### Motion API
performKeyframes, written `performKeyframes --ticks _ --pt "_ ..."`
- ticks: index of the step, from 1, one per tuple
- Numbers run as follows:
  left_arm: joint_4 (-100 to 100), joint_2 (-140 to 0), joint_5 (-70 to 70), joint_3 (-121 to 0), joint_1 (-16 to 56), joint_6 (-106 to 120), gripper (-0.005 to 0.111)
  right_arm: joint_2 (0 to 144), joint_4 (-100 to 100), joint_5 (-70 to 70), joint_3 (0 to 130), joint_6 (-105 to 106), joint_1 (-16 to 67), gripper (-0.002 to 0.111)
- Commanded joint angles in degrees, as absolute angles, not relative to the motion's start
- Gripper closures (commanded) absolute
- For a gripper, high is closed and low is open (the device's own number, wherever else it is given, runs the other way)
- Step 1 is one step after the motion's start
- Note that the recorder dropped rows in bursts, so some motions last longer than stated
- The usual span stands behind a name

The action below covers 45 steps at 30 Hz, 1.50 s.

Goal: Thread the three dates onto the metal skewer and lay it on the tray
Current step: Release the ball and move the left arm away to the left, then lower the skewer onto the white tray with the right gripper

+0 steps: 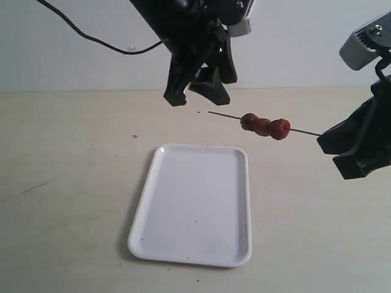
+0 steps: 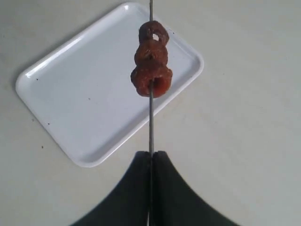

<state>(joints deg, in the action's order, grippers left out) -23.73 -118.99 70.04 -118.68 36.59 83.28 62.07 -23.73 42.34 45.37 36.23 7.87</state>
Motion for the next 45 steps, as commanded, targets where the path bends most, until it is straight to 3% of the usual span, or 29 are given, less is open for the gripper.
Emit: performKeyframes --ticks 1,8,11,13,14,15,18,21,27,30,41,45 --pt "-24.13 -116.94 69.96 -118.69 35.27 79.48 0.063 62.02 -23.37 41.86 45.95 35.75 7.68 0.108" --pt "-21.08 -115.91 69.96 -118.69 31.61 42.25 0.064 62.02 -27.79 38.5 45.48 32.83 7.68 0.108" --pt "-21.06 -115.91 69.96 -118.54 29.96 29.83 0.069 62.02 -31.94 33.93 44.55 32.83 7.68 0.108" --pt "-21.56 -114.71 69.96 -117.8 29.2 26.45 0.085 62.02 -34.65 29.06 43.13 33.32 7.68 0.108" --pt "-21.56 -113.19 69.96 -116.43 29.2 26.45 0.101 62.02 -35.86 25.8 41.76 33.33 7.68 0.108" --pt "-21.56 -112.32 69.96 -115.43 29.2 26.86 0.106 62.02 -36.53 23.98 40.76 33.33 7.68 0.108" --pt "-22.73 -110.15 69.96 -111.94 29.2 26.77 0.107 62.02 -39.01 18.92 37.46 33.33 8.05 0.108" --pt "-25.14 -105.83 65.66 -101.48 29.2 24.93 0.107 62.02 -40.03 10.42 33.31 33.33 13.42 0.108" --pt "-31.13 -86.84 37.96 -74.71 29.2 25.56 0.107 62.14 -41.69 -2.4 26.0 25.71 21.75 0.108" --pt "-33.43 -78.87 31.53 -65.35 29.2 27.02 0.107 63.0 -41.69 -4.86 23.83 23.66 24.16 0.108" --pt "-38.98 -48.61 28.2 -46.1 29.2 26.19 0.107 74.06 -43.13 -9.07 23.33 32.8 31.04 0.108" --pt "-40.43 -40.49 29.79 -43.66 29.2 26.08 0.107 76.86 -53.01 -14.99 24.06 49.33 31.04 0.108"
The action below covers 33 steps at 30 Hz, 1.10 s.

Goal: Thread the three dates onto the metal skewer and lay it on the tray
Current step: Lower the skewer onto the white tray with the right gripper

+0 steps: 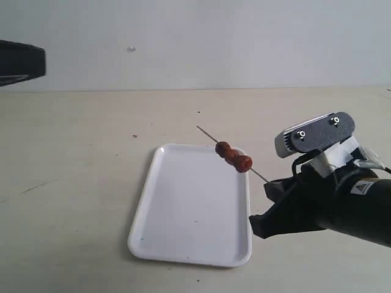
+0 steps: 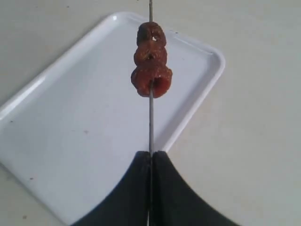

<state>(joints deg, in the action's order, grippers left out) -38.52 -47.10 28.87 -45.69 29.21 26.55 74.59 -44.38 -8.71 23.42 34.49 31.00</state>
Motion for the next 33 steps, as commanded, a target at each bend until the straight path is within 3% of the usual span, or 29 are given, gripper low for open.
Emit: performKeyframes --ticks 1,6,15,25,33 --pt "-40.51 -39.22 30.74 -43.19 29.2 25.89 0.107 77.47 -57.24 -15.73 24.73 55.29 31.04 0.108" --pt "-40.88 -34.18 33.42 -41.83 29.2 23.25 0.107 80.55 -91.34 -24.28 31.28 87.12 31.04 0.108" --pt "-41.18 -32.98 33.41 -40.63 29.2 23.47 0.107 83.71 -82.71 -26.0 33.06 54.62 35.64 0.108" --pt "-40.9 -32.98 33.17 -40.63 29.2 25.15 0.107 95.3 -78.39 -40.09 33.06 27.34 52.19 0.108" --pt "-40.9 -32.98 33.02 -40.63 29.2 26.84 0.107 102.27 -79.13 -41.35 39.0 25.28 56.93 0.108"
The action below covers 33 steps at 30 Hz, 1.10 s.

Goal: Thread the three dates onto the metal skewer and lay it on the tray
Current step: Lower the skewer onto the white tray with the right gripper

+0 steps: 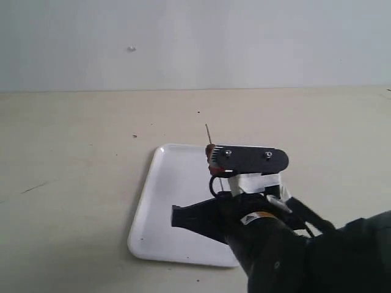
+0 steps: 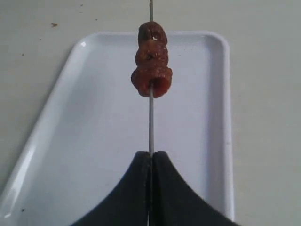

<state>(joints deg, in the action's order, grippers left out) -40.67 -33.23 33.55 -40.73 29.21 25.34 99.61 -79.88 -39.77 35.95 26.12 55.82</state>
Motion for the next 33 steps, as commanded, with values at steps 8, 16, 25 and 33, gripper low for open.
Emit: performKeyframes --ticks 8,16,25,33 --pt "-40.9 -32.98 32.63 -40.63 29.2 26.83 0.107 105.74 -80.61 -38.77 42.65 24.01 56.93 0.108" --pt "-40.9 -32.98 31.99 -40.63 29.2 27.01 0.107 107.86 -81.18 -38.44 42.65 25.99 56.93 0.099" --pt "-40.66 -32.98 31.55 -40.63 29.2 27.23 0.107 108.71 -81.07 -40.74 42.65 26.95 56.93 0.046" --pt "-40.66 -32.98 31.21 -40.63 29.2 27.23 0.107 108.71 -77.31 -41.33 42.65 26.95 56.93 0.042"
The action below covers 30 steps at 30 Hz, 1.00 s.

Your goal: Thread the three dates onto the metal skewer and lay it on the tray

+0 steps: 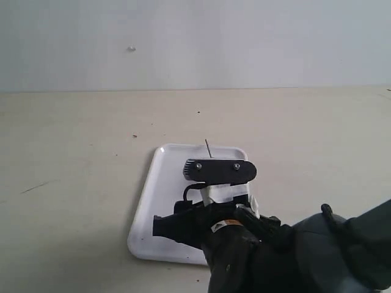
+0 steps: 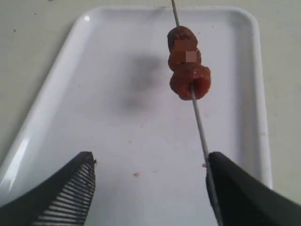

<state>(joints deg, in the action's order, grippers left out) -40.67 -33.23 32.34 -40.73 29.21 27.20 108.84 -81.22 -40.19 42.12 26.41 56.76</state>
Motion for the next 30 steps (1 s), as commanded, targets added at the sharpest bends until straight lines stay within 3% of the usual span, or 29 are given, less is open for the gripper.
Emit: performKeyframes --ticks 1,22,25,30 --pt "-40.66 -32.98 31.21 -40.63 29.2 27.23 0.107 108.71 -75.54 -41.23 42.65 26.95 56.93 0.042" --pt "-38.68 -32.98 31.2 -40.63 29.2 28.28 0.107 100.95 -84.06 -40.72 43.23 34.98 56.93 0.046" --pt "-37.63 -32.98 31.2 -40.63 29.2 28.28 0.107 96.09 -89.11 -42.65 43.23 45.96 56.93 0.061" --pt "-37.57 -33.08 29.89 -40.63 29.2 28.28 0.107 87.63 -99.95 -48.84 43.23 67.39 56.93 0.108"
